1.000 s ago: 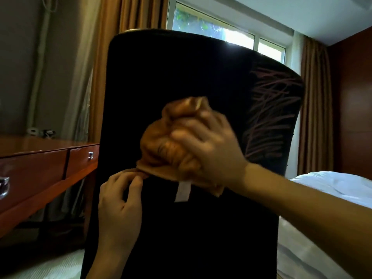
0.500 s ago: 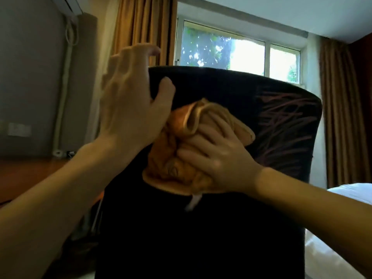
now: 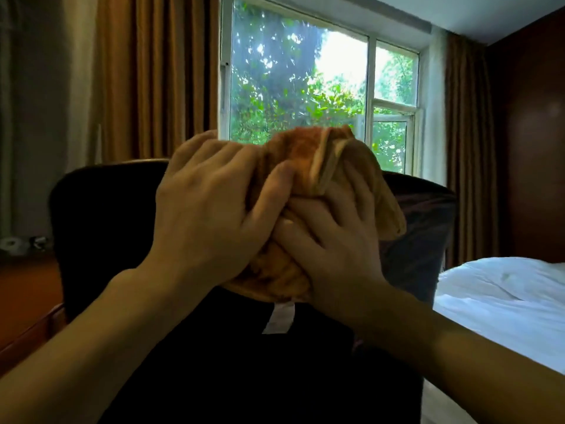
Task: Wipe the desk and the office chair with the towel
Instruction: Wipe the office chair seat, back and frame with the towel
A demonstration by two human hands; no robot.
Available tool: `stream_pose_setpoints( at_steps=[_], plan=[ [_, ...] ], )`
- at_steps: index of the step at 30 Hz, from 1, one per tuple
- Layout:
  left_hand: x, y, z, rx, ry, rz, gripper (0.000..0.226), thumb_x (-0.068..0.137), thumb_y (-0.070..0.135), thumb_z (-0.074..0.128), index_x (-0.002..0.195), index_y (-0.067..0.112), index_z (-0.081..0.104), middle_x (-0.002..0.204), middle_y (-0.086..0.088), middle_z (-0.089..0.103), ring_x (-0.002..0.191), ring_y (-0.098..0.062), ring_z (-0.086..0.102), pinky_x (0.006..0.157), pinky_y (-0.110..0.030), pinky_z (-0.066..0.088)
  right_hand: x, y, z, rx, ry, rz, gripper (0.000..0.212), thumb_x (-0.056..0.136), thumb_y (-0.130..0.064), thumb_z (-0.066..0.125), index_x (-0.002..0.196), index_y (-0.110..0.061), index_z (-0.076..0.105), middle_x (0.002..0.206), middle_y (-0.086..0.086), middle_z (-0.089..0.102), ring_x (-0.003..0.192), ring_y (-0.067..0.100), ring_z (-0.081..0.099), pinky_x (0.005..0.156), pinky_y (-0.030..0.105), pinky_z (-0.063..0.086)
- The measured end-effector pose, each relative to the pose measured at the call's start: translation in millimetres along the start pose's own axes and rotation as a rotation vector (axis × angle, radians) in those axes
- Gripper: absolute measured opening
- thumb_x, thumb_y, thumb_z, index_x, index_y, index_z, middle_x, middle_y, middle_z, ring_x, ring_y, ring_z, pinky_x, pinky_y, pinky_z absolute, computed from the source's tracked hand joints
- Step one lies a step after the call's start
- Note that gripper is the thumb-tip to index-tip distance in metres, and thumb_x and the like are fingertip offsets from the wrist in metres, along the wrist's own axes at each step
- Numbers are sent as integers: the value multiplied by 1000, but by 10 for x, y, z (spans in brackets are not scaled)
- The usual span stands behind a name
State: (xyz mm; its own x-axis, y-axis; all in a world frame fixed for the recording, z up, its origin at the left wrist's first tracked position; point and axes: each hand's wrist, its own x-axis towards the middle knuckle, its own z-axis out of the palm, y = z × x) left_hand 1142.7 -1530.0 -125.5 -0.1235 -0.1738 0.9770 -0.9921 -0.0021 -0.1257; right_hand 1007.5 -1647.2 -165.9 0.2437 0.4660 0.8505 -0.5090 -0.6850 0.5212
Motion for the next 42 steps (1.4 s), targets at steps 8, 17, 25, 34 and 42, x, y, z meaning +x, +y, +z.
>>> stream_pose_setpoints(
  at_steps=[8, 17, 25, 34, 42],
  plan=[
    [44, 445, -99, 0, -228, -181, 81, 94, 69, 13, 140, 21, 59, 147, 2, 58, 148, -13, 37, 128, -39, 11, -408, 101, -361, 105, -234, -371, 21, 104, -23, 61, 107, -29, 81, 117, -3, 76, 118, 31, 68, 115, 58, 37],
    [559, 1095, -30, -387, -488, -510, 66, 95, 77, 23, 81, 41, 76, 117, -19, 71, 111, -36, 66, 100, -47, 49, -224, 840, -860, -23, -36, -28, 35, 97, -36, 70, 129, -24, 72, 141, 10, 64, 135, 40, 52, 117, 73, 21],
    [380, 1067, -72, -143, -473, -409, 84, 89, 82, 9, 115, 32, 70, 108, -1, 72, 103, -21, 64, 77, -33, 43, -1767, 192, -723, 146, -376, -47, 41, 100, -43, 54, 136, -26, 63, 143, 13, 59, 134, 41, 51, 124, 64, 7],
    [296, 1061, -57, -28, -311, -311, 51, 102, 63, 31, 98, 27, 67, 90, -9, 72, 91, -32, 66, 72, -39, 44, -1154, 447, -1090, 173, -143, 33, 25, 106, -29, 58, 119, -21, 78, 137, 4, 68, 125, 43, 62, 112, 76, 29],
    [168, 1130, -93, -97, -258, -326, 34, 106, 23, 47, 132, 11, 66, 129, -14, 68, 124, -31, 57, 111, -40, 38, -505, 537, -1035, 85, -252, 49, 42, 102, -42, 60, 137, -20, 68, 151, 11, 56, 146, 45, 41, 116, 75, 19]
  ],
)
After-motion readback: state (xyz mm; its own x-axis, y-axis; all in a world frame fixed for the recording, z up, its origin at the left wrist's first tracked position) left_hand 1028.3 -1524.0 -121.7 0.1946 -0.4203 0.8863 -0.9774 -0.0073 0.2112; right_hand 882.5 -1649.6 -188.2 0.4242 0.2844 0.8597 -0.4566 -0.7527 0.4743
